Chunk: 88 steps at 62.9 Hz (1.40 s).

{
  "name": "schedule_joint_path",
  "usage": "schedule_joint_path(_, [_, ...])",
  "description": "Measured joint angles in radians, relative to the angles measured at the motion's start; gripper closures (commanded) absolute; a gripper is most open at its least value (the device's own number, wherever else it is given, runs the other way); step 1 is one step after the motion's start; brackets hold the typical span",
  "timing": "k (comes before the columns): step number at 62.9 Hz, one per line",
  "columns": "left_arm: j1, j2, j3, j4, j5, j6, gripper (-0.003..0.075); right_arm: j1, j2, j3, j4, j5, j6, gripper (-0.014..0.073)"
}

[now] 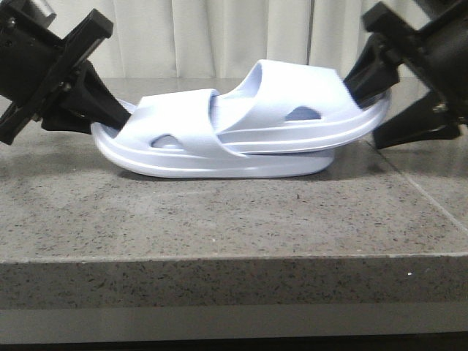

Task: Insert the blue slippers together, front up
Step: 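Push the right-held slipper's toe into the left-held slipper's strap, then open both grippers and withdraw them from the nested slippers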

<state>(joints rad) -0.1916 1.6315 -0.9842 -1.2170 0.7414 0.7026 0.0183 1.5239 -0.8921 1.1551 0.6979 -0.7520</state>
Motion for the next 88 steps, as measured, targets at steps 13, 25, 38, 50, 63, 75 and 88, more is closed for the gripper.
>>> schedule_joint_path(13, [-0.010, 0.002, 0.000, -0.016, 0.022, 0.000, 0.0741, -0.187, -0.068, 0.004, -0.059, 0.099, -0.002, 0.0013])
schedule_joint_path(25, [-0.010, 0.002, 0.000, -0.017, 0.024, -0.002, 0.0741, -0.334, -0.135, 0.004, -0.076, 0.152, -0.009, 0.0013])
schedule_joint_path(38, [-0.010, 0.002, 0.000, -0.017, 0.016, -0.002, 0.0740, -0.344, -0.155, 0.005, -0.076, 0.173, -0.015, 0.0013])
schedule_joint_path(50, [-0.010, 0.002, 0.000, -0.015, 0.013, -0.002, 0.0556, -0.344, -0.155, 0.007, -0.077, 0.182, -0.016, 0.0013])
schedule_joint_path(63, [-0.010, 0.002, 0.000, 0.003, -0.002, 0.000, 0.0231, -0.344, -0.155, 0.007, -0.079, 0.197, -0.018, 0.0013])
schedule_joint_path(75, [0.018, -0.010, -0.007, 0.055, 0.008, -0.008, 0.0226, -0.334, -0.157, 0.007, -0.079, 0.204, -0.027, 0.0013])
schedule_joint_path(88, [0.082, -0.109, -0.094, 0.425, 0.075, -0.196, 0.0227, -0.258, -0.241, 0.000, -0.157, 0.204, -0.032, 0.0013])
